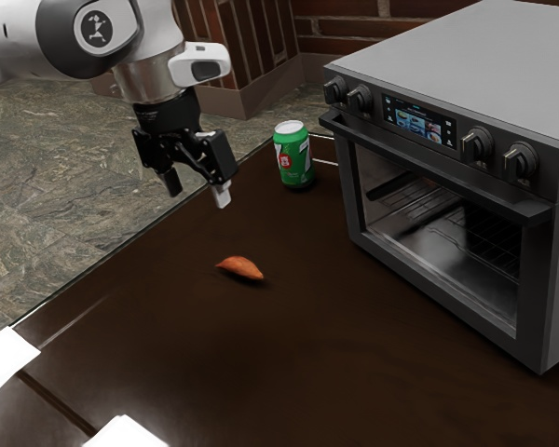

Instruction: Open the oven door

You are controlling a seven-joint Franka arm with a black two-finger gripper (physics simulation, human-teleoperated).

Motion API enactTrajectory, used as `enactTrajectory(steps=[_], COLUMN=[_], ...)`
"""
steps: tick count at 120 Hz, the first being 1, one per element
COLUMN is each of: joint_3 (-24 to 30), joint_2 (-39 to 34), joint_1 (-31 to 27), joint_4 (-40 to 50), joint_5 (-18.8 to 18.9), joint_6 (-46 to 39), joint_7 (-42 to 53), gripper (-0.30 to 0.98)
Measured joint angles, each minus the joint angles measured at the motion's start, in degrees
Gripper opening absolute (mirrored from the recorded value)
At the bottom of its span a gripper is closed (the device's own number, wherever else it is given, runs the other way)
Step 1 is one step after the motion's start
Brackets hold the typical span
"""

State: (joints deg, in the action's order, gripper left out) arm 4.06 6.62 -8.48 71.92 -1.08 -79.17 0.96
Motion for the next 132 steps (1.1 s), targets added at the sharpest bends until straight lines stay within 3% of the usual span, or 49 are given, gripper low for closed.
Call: enactTrajectory(steps=[18, 24, 32, 42, 46, 48, 56, 65, 82, 105, 121, 132], joint_3=[-0.13, 0.11, 6.7, 17.15, 20.57, 21.63, 23.84, 24.59, 26.33, 25.32, 24.69, 20.26], joint_2=[0.15, -3.53, -6.55, -8.18, -12.02, -14.31, -21.86, -24.44, -17.93, -12.07, -15.41, -19.18], joint_1=[-0.09, -0.81, -7.07, -16.47, -19.81, -18.5, -2.25, 3.38, 4.95, 4.46, 4.04, 4.54], joint_4=[-0.46, -3.81, -6.08, -6.88, -1.46, 1.98, 16.04, 22.18, 18.62, 15.35, 16.6, 19.06], joint_5=[-0.25, -1.26, -4.29, -2.55, -2.24, -2.58, -5.46, -8.92, -11.62, -11.58, -10.85, -10.67], joint_6=[0.08, -0.36, -2.18, -4.22, -6.6, -8.21, -16.02, -23.26, -31.14, -35.7, -35.17, -34.07], joint_7=[0.07, 2.45, 11.01, 20.8, 24.47, 26.36, 33.97, 42.08, 54.99, 67.8, 74.29, 77.87], gripper=[0.69, 0.69, 0.69, 0.69, 0.69, 0.69, 0.68, 0.68, 0.68, 0.69, 0.69, 0.69])
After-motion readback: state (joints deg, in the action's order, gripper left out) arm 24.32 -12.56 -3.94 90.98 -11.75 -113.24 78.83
